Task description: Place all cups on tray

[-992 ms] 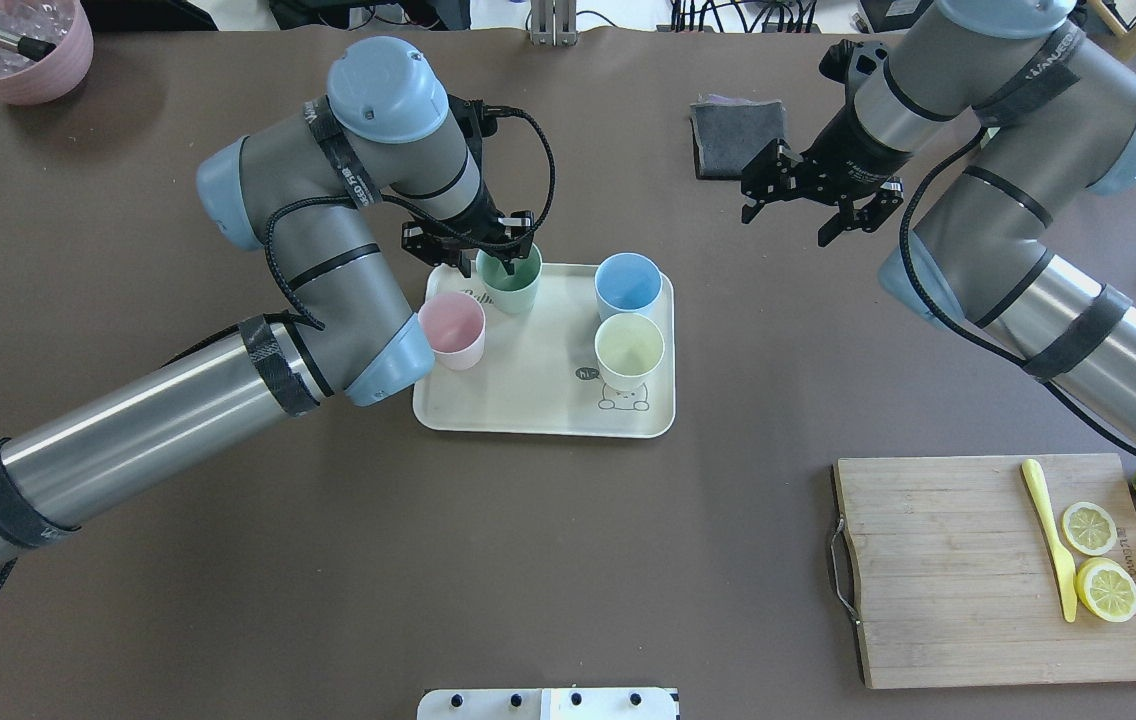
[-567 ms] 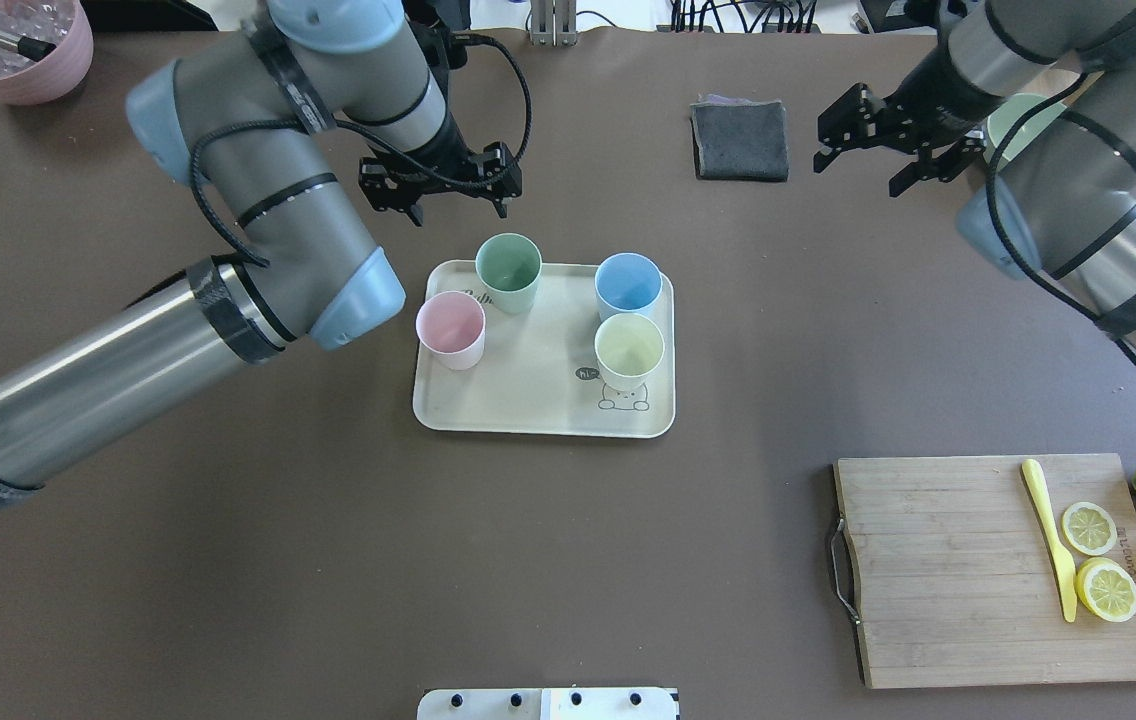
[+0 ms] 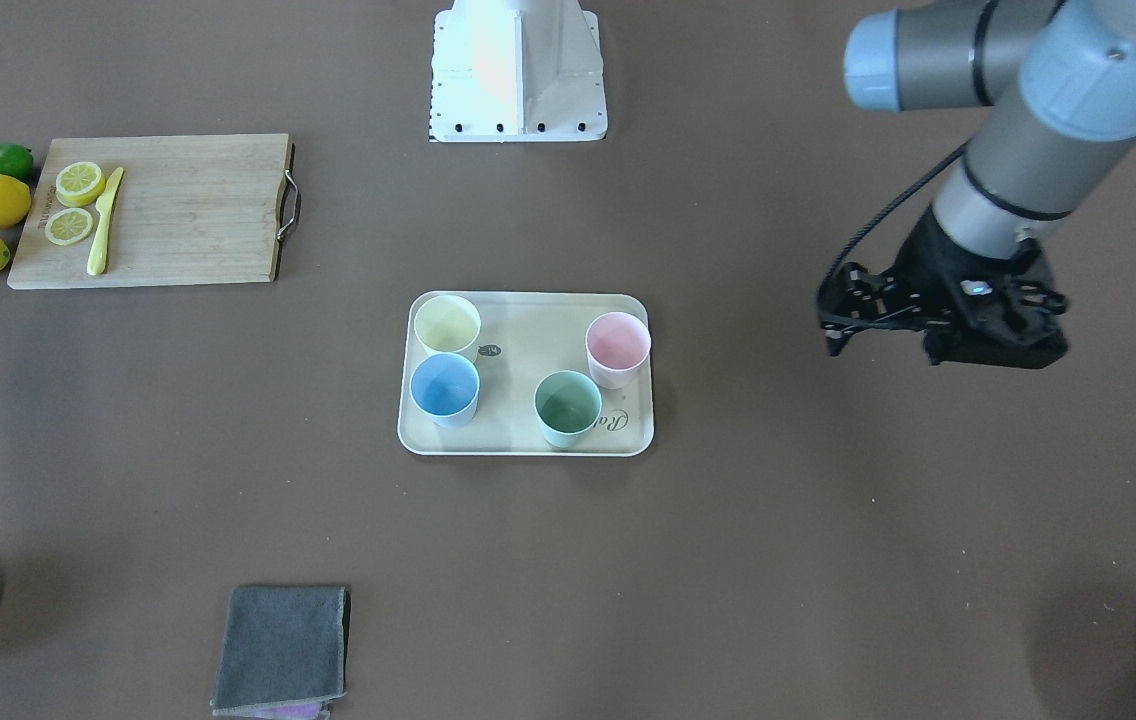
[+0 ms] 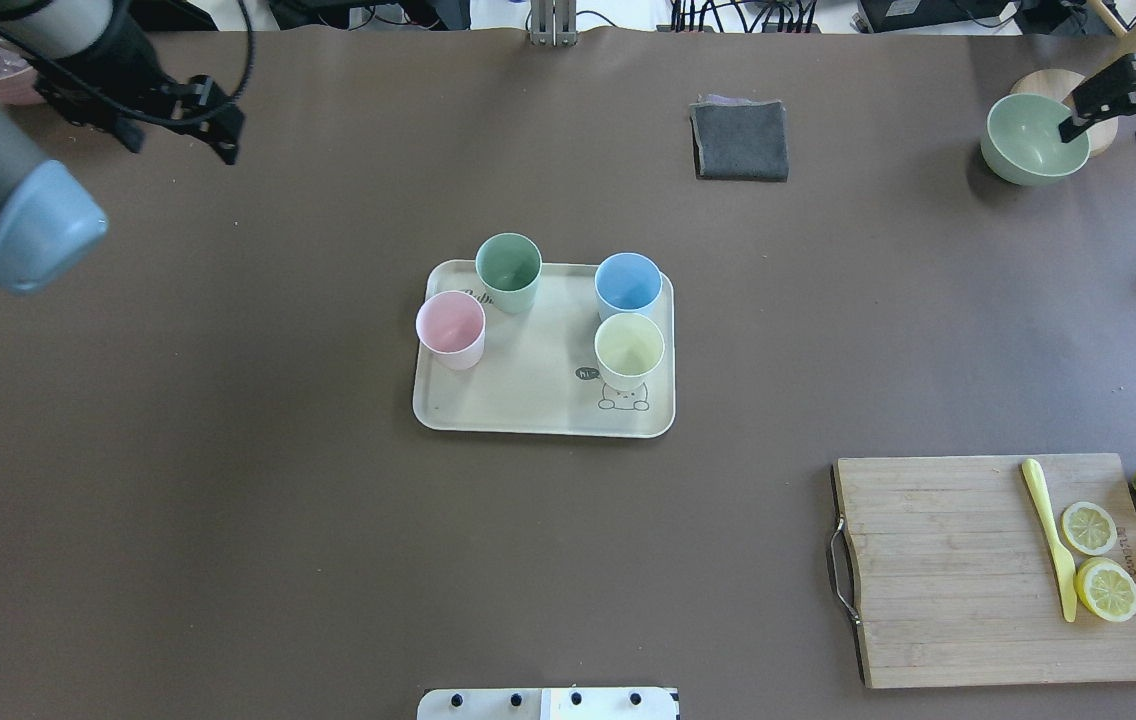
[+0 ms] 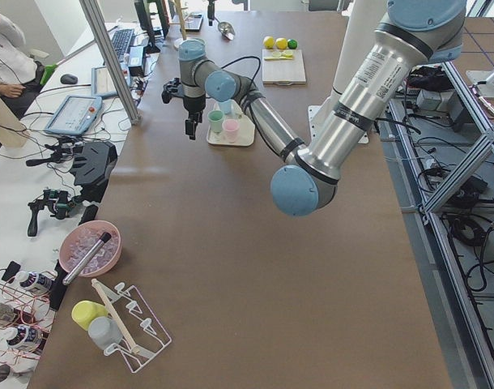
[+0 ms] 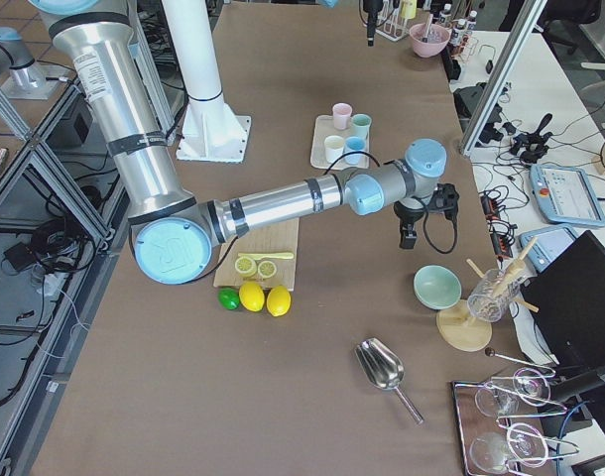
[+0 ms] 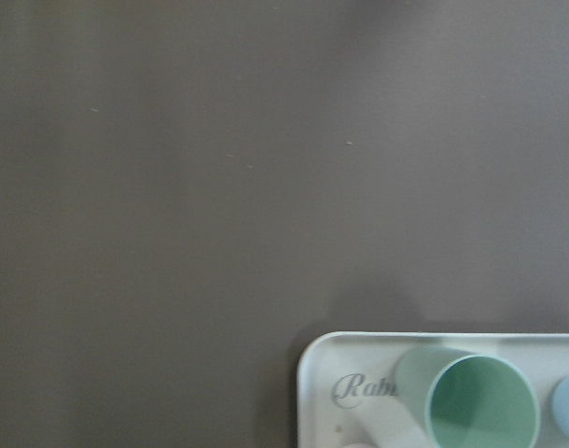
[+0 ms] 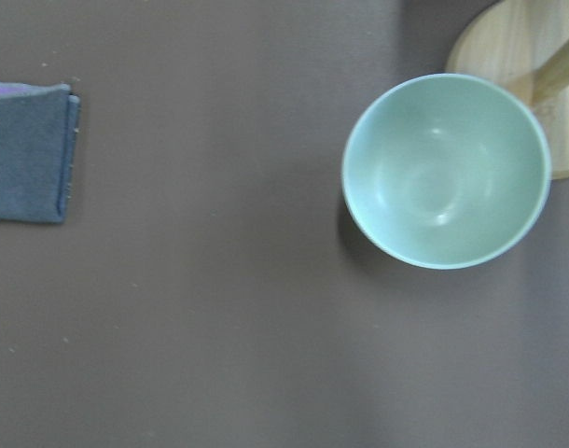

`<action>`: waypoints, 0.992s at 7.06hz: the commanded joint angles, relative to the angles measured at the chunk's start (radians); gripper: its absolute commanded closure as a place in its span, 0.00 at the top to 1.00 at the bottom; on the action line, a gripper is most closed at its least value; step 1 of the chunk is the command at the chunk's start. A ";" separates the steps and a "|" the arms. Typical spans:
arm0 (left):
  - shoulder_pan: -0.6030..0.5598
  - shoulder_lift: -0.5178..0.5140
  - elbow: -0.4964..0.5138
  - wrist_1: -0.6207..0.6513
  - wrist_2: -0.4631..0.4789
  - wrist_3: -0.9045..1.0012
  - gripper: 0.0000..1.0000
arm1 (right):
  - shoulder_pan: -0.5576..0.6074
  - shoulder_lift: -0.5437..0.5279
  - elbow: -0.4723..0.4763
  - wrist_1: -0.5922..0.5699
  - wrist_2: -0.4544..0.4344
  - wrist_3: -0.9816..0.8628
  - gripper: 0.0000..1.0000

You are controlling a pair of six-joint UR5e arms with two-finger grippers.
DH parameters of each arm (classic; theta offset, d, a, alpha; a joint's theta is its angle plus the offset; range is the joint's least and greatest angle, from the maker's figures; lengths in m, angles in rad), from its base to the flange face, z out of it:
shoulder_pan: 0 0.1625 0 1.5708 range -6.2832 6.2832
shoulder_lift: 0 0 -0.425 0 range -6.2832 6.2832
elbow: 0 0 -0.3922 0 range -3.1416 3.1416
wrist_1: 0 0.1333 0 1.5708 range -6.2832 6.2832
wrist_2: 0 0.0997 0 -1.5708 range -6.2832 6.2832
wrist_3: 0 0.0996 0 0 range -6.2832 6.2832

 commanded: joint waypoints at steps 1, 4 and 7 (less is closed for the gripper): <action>-0.175 0.204 -0.062 0.043 -0.009 0.371 0.98 | 0.145 -0.091 -0.004 -0.138 -0.037 -0.369 1.00; -0.286 0.423 -0.076 0.024 -0.009 0.566 0.98 | 0.203 -0.169 -0.001 -0.147 -0.062 -0.476 1.00; -0.286 0.449 -0.070 0.015 -0.013 0.567 0.98 | 0.203 -0.159 0.002 -0.152 -0.063 -0.474 1.00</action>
